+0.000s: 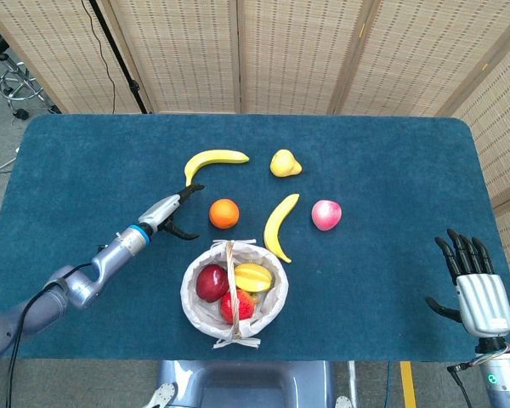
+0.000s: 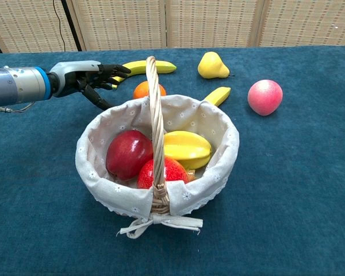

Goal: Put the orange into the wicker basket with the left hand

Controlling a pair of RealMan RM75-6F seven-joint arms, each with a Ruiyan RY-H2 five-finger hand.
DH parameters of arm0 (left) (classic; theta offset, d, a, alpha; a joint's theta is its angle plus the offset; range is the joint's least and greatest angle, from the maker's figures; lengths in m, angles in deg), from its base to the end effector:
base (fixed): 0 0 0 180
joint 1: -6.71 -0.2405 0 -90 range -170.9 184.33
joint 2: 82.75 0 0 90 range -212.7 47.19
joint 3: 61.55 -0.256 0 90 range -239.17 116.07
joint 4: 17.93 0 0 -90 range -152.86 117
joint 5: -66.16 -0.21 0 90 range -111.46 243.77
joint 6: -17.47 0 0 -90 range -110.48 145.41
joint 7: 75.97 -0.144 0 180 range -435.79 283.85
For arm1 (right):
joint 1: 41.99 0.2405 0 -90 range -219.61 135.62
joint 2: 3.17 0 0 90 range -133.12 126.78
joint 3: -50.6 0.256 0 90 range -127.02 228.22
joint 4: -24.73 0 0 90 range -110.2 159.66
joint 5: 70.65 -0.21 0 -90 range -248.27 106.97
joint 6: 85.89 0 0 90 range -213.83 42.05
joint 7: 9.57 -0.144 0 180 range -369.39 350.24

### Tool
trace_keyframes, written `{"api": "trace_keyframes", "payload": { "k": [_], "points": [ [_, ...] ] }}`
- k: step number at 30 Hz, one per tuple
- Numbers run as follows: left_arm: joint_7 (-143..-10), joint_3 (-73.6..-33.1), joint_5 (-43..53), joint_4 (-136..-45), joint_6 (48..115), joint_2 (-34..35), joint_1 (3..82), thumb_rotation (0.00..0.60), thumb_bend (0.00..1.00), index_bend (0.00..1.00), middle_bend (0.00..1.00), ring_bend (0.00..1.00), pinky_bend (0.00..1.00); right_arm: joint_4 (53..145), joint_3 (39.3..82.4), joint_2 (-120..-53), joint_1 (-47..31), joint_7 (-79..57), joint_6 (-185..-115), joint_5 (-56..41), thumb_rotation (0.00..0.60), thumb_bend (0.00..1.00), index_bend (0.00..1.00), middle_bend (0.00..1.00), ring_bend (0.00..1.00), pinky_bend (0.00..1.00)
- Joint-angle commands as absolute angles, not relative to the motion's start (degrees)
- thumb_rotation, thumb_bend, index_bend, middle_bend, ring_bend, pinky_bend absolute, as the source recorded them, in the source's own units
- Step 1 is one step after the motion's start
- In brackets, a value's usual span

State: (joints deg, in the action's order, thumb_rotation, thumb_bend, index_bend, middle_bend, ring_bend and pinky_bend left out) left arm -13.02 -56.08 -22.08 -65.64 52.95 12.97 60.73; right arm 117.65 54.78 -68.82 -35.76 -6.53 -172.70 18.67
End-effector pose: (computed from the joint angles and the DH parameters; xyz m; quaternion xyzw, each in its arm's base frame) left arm -0.1801 0.4286 -0.0373 -0.6251 -0.6341 -0.3976 0.2216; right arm -0.2908 -0.1920 0.1538 0.6083 -0.3471 0.4182 0.5785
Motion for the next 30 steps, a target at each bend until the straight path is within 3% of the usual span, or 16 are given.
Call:
{"api": "trace_keyframes", "payload": {
  "k": [1,13,15,17,20,26,30],
  "points": [
    [-12.79,-56.37,-22.3,-64.37,52.42,14.52,62.18,0.6,0.18,0.05,0.0,0.0,0.0,117.68,54.74,-68.78,-35.8,-6.58,-172.77,18.77,0.6,0.0,0.05,0.0,0.0,0.0],
    [-16.92,-55.53,-20.41,-58.75,51.11,19.52,65.99,0.6,0.23,0.12,0.01,0.01,0.0,118.14,54.22,-68.2,-35.98,-8.05,-173.29,20.11,0.6,0.0,0.05,0.0,0.0,0.0],
    [-19.66,-54.73,-18.84,-56.07,51.22,21.64,65.87,0.6,0.3,0.2,0.07,0.06,0.06,118.28,54.17,-68.05,-36.06,-8.29,-173.56,20.39,0.6,0.0,0.05,0.0,0.0,0.0],
    [-22.76,-53.5,-16.99,-53.55,52.08,23.77,65.41,0.6,0.43,0.36,0.23,0.2,0.21,118.41,54.11,-67.93,-36.14,-8.46,-173.75,20.58,0.6,0.0,0.05,0.0,0.0,0.0],
    [-28.13,-51.51,-14.17,-50.0,54.67,27.23,64.24,0.6,0.51,0.57,0.42,0.37,0.37,118.67,53.96,-67.67,-36.3,-8.91,-174.19,21.12,0.6,0.0,0.05,0.0,0.0,0.0],
    [-30.98,-49.75,-12.38,-51.37,58.63,27.36,62.57,0.6,0.53,0.61,0.47,0.41,0.4,118.88,53.64,-67.39,-36.4,-9.74,-174.51,21.95,0.6,0.0,0.05,0.0,0.0,0.0],
    [-31.85,-49.0,-13.05,-60.69,64.71,21.37,60.16,0.6,0.53,0.61,0.47,0.42,0.4,118.83,53.59,-67.33,-36.3,-10.18,-174.1,21.74,0.6,0.0,0.05,0.0,0.0,0.0]
  ]
}}
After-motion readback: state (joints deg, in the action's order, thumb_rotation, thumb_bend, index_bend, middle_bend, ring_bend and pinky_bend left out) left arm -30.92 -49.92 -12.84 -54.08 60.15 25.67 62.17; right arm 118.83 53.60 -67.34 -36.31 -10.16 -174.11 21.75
